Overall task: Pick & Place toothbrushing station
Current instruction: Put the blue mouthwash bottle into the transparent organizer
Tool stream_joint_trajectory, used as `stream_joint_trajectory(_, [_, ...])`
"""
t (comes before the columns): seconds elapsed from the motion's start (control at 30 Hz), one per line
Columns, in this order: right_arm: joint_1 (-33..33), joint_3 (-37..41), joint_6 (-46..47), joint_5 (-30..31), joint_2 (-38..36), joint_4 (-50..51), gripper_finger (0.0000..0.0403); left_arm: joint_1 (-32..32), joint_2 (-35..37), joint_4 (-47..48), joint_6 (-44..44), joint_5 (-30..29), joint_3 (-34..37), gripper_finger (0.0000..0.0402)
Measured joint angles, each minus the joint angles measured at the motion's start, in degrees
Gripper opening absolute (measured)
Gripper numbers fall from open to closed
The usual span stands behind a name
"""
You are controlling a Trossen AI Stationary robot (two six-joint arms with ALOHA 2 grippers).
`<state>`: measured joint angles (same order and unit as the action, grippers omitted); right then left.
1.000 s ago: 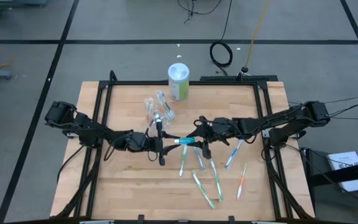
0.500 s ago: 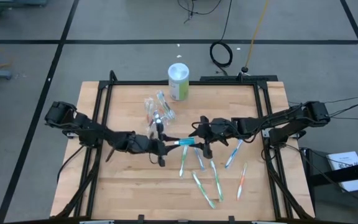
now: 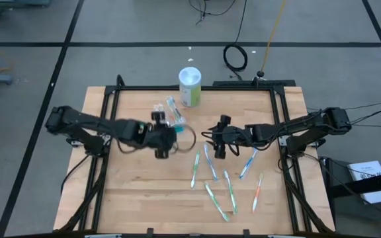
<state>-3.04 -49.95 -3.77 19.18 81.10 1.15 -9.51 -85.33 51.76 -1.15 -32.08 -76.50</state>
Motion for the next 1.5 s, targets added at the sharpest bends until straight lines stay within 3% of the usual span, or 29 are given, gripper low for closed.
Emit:
stream_joint_trajectory(0.1, [0.0,0.0,-0.1,-1.4,0.0,0.0,0.0238,4.6,0.0,4.8,6.9,2.8,-3.8,0.0092])
stream_joint_trajectory(0.2, [0.0,0.0,-0.1,-1.4,0.0,0.0,0.0238,9.6,-0.1,3.8,9.0,10.1,-3.6,0.0092])
stream_joint_trajectory(0.3, [0.0,0.0,-0.1,-1.4,0.0,0.0,0.0238,12.6,-1.9,3.9,0.8,11.6,-2.9,0.0092])
stream_joint_trajectory(0.43, [0.0,0.0,0.0,-1.4,0.0,0.0,0.0238,13.3,-4.7,3.6,-15.1,9.2,-2.9,0.0092])
stream_joint_trajectory(0.6, [0.0,0.0,-0.1,-1.4,0.0,0.0,0.0238,13.1,-8.7,3.7,-23.3,9.3,-2.9,0.0092])
stream_joint_trajectory(0.87, [0.0,0.0,-0.1,-1.4,0.0,0.0,0.0238,13.5,-11.6,9.4,-23.9,8.7,-2.8,0.0092])
stream_joint_trajectory(1.23, [0.0,0.0,-0.1,-1.5,0.0,0.2,0.0238,13.3,-7.4,11.8,-22.8,8.3,-2.9,0.0092])
stream_joint_trajectory(1.5, [0.0,0.0,-0.1,-1.5,0.0,0.2,0.0238,14.2,-8.4,16.3,-23.2,12.7,-2.9,0.0092])
